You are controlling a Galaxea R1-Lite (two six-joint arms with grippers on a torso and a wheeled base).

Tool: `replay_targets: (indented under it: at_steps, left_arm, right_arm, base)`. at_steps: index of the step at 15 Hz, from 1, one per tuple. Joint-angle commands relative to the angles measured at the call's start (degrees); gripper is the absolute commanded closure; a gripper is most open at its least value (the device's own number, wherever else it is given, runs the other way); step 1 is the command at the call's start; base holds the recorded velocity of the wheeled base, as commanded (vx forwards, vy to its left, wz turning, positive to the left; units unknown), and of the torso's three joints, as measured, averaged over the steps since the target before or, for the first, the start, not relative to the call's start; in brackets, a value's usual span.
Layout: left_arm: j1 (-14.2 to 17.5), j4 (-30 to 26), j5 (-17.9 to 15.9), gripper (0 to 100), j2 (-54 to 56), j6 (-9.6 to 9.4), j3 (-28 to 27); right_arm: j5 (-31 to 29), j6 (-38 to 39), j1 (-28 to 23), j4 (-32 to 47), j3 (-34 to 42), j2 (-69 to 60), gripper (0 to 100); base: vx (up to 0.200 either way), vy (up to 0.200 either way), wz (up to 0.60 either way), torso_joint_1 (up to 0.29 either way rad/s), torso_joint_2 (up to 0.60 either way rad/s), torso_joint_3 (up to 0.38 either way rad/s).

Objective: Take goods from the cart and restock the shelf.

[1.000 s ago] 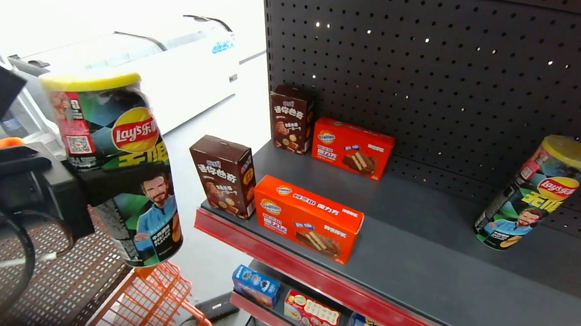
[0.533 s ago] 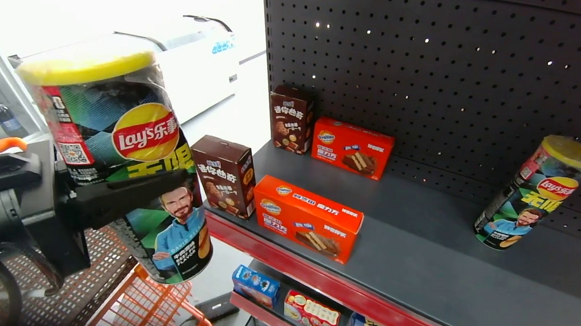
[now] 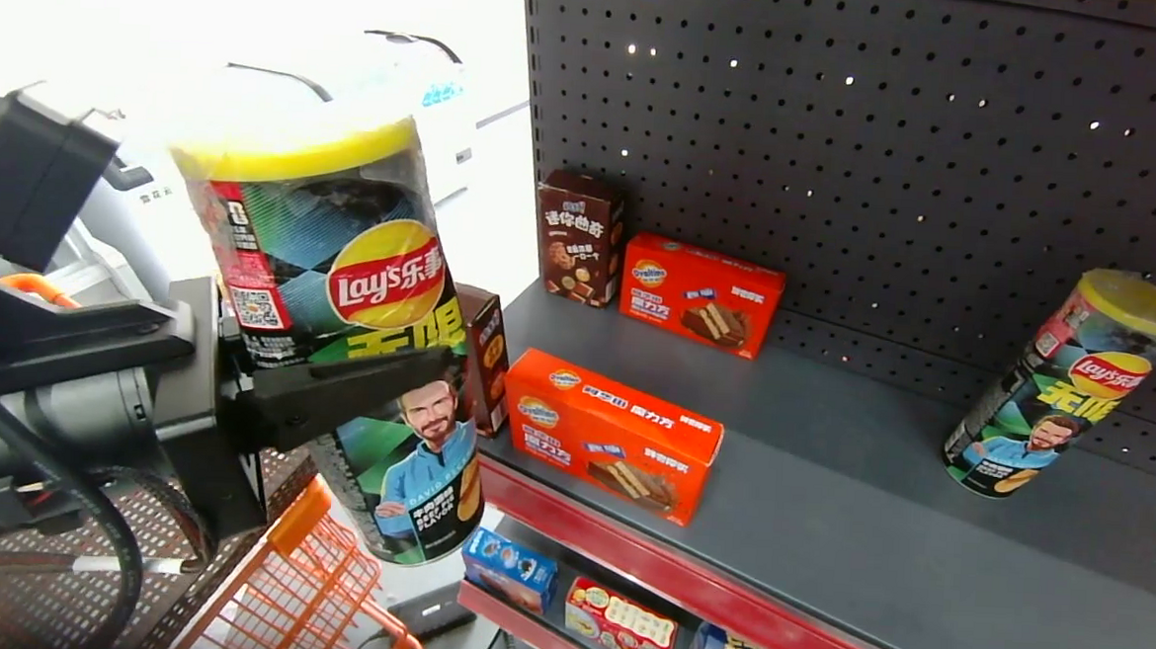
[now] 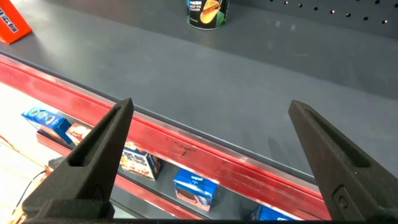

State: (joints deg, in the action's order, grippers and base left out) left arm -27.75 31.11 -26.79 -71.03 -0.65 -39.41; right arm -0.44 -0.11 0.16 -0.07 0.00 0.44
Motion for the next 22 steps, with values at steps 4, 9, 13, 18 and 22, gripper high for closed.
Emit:
replay_targets:
  at_steps: [4,9,13,18,22]
  left_arm:
    - [0.0,2.4,-1.9,100,-3.9,0.03,-0.9]
    - [0.0,4.2,-2.1,100,-7.6,0.03,-4.6]
    - [-0.1,4.3,-5.1,100,-8.6,-0.14,-6.4]
    - [-0.6,4.3,-6.2,100,-8.7,-0.14,-7.7]
    - [-0.9,4.3,-6.1,100,-8.9,-0.14,-7.6]
  right_arm:
    - [0.4,-0.4,-0.1,0.0,0.0,0.1,0]
    - [0.4,-0.3,0.0,0.0,0.0,0.0,0]
    - [0.4,-0.2,0.0,0.0,0.0,0.0,0]
    - [0.4,-0.2,0.0,0.0,0.0,0.0,0]
    - [0.4,-0.3,0.0,0.0,0.0,0.0,0]
  base:
    - [0.0,0.0,0.0,0.0,0.0,0.0]
    - [0.0,0.0,0.0,0.0,0.0,0.0]
    - [0.0,0.0,0.0,0.0,0.0,0.0]
    - [0.0,0.0,-0.24,0.001,0.0,0.001]
    - [0.0,0.0,-0.6,0.004,0.0,-0.002]
